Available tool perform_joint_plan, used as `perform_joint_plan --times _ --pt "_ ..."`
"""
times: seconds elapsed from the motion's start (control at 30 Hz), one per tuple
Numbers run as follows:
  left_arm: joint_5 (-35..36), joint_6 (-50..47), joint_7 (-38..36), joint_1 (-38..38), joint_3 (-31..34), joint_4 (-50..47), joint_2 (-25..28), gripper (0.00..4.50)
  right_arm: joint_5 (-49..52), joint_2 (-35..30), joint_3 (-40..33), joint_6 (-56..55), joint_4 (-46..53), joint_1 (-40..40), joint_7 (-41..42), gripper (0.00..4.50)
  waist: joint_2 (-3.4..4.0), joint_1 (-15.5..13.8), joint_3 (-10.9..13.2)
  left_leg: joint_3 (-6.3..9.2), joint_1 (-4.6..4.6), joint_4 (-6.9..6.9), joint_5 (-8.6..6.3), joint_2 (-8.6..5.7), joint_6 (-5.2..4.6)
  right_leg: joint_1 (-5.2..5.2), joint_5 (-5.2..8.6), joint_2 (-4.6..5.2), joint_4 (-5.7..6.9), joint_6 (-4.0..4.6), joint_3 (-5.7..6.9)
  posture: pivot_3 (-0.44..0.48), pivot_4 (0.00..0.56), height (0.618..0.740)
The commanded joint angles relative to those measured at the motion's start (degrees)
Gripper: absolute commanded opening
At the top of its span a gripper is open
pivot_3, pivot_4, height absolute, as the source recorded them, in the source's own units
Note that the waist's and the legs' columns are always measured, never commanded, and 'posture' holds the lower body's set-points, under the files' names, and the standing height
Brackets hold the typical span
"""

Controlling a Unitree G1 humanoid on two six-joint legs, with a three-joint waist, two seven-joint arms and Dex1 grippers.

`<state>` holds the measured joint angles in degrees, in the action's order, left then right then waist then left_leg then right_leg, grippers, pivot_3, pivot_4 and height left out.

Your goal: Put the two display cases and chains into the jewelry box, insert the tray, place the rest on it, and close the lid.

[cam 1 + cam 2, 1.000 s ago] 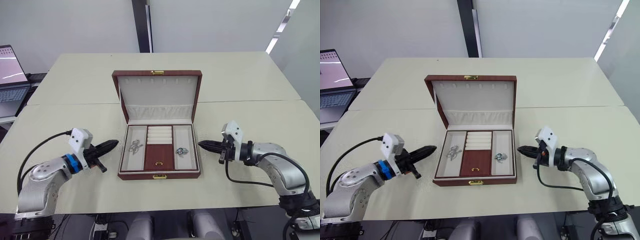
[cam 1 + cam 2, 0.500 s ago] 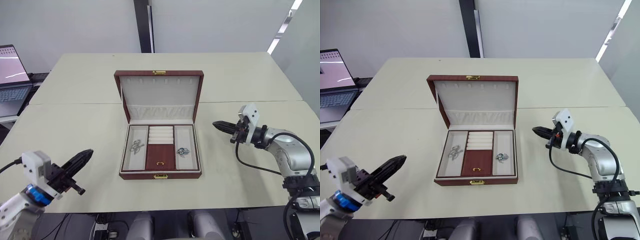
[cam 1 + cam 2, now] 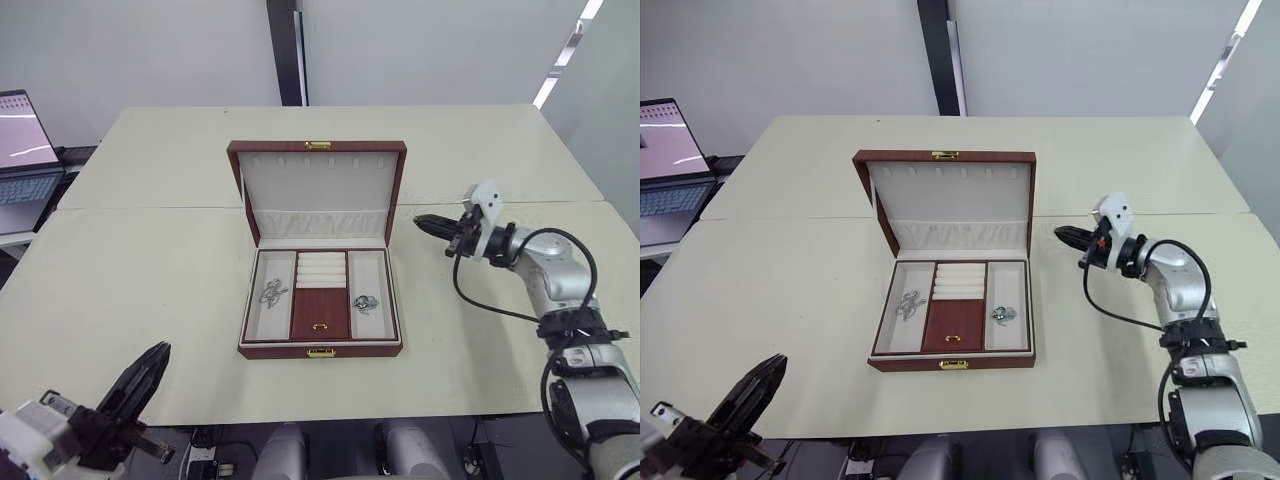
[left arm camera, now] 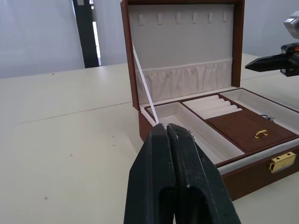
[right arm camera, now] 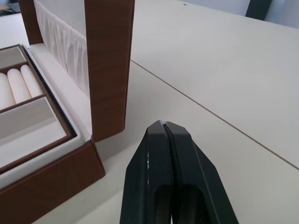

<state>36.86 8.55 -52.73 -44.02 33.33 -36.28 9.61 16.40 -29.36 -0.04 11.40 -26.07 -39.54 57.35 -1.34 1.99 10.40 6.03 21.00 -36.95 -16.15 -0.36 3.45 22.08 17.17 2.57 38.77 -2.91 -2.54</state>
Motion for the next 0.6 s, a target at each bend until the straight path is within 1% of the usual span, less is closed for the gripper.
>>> perform_joint_plan --times 0.03,0.23,0.6 --pt "0.0 3.1 0.0 -1.7 -1.1 -0.8 -0.5 0.03 -0.8 0.8 -0.7 -3.4 -2.8 -4.1 -0.2 0.0 0.0 0.0 0.0 0.0 0.0 0.0 0.0 0.0 0.0 0.0 0.0 0.0 0.0 0.0 0.0 0.0 0.15 0.74" --pt "0.0 6.6 0.1 -1.7 -1.3 1.2 -0.2 0.03 -1.2 3.8 -1.1 -6.2 -8.3 -9.2 -0.5 0.0 0.01 0.1 0.0 0.01 0.0 0.01 0.0 0.03 -0.01 0.01 0.0 -0.03 0.0 0.0 0.0 0.0 0.15 0.74" --pt "0.4 9.2 1.3 -1.6 -3.0 2.5 -0.4 0.03 -2.1 8.7 -0.9 -10.6 -16.5 -16.1 -0.3 0.0 0.03 0.8 0.0 0.02 0.0 0.01 -0.01 0.04 -0.01 0.02 0.0 -0.05 0.03 0.0 0.0 0.0 0.15 0.74"
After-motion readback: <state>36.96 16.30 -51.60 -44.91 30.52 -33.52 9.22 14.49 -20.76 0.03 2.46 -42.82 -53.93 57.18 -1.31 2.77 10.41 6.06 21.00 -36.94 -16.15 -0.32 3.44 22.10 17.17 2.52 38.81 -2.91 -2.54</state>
